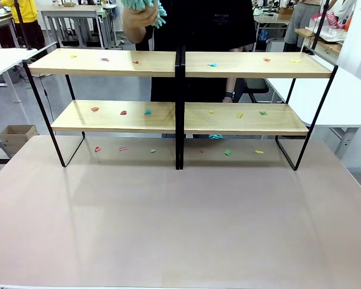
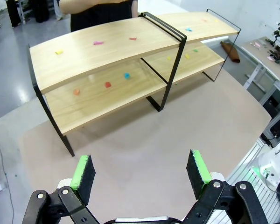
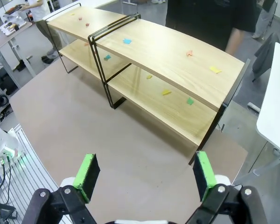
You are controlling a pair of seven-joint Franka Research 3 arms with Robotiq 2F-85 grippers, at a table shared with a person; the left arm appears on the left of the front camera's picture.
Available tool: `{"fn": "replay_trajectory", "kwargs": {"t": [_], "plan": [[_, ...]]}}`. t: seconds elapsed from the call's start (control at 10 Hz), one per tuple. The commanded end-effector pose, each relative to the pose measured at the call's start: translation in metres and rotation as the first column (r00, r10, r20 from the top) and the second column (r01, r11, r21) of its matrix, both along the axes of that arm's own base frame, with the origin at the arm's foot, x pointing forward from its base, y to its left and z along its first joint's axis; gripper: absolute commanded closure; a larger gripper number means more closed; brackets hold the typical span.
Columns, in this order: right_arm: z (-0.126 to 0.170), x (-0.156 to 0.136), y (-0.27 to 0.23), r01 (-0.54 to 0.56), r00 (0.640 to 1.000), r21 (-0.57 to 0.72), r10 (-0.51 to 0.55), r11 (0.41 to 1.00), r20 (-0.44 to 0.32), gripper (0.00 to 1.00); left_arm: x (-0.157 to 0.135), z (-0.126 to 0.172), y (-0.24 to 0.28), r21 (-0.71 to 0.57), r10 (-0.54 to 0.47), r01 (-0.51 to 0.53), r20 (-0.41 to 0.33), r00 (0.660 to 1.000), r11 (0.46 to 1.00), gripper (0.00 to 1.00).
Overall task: Clean the shelves.
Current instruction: Pick up the Duster when the human hands it over.
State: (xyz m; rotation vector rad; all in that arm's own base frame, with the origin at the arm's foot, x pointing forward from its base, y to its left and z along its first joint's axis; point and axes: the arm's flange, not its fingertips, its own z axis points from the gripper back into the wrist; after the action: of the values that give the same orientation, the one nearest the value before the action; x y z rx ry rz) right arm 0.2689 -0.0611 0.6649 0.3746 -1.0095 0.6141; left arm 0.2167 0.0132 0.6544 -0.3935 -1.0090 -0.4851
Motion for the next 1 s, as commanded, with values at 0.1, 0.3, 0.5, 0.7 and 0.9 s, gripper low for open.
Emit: {"fn": "replay_trajectory", "kwargs": {"t": [0.1,0.3,0.5,0.7,0.9], "plan": [[-0.015,-0.018,0.004,0.016,1.000,0.029,-0.015,0.999,-0.005,0.00,-0.012,-0.054,-0.010,0.012,0.006,-0.006,-0.002,1.000,1.000,0.00],[-0.028,-0.033,0.008,0.038,0.998,0.030,-0.037,0.999,-0.050,0.00,-0.011,-0.054,-0.010,0.014,-0.007,0.007,-0.004,1.000,1.000,0.00],[-0.035,-0.043,0.014,0.052,0.997,0.040,-0.050,0.998,-0.063,0.00,-0.008,-0.054,-0.009,0.019,-0.020,0.020,-0.005,1.000,1.000,0.00],[-0.029,-0.032,0.004,0.034,0.999,0.011,-0.033,0.999,-0.043,0.00,-0.006,-0.055,-0.009,0.015,-0.024,0.025,-0.016,1.000,1.000,0.00],[-0.029,-0.032,0.004,0.034,0.999,0.011,-0.033,0.999,-0.043,0.00,0.005,-0.004,-0.002,0.011,-0.008,0.009,-0.016,1.000,1.000,0.00]]}}
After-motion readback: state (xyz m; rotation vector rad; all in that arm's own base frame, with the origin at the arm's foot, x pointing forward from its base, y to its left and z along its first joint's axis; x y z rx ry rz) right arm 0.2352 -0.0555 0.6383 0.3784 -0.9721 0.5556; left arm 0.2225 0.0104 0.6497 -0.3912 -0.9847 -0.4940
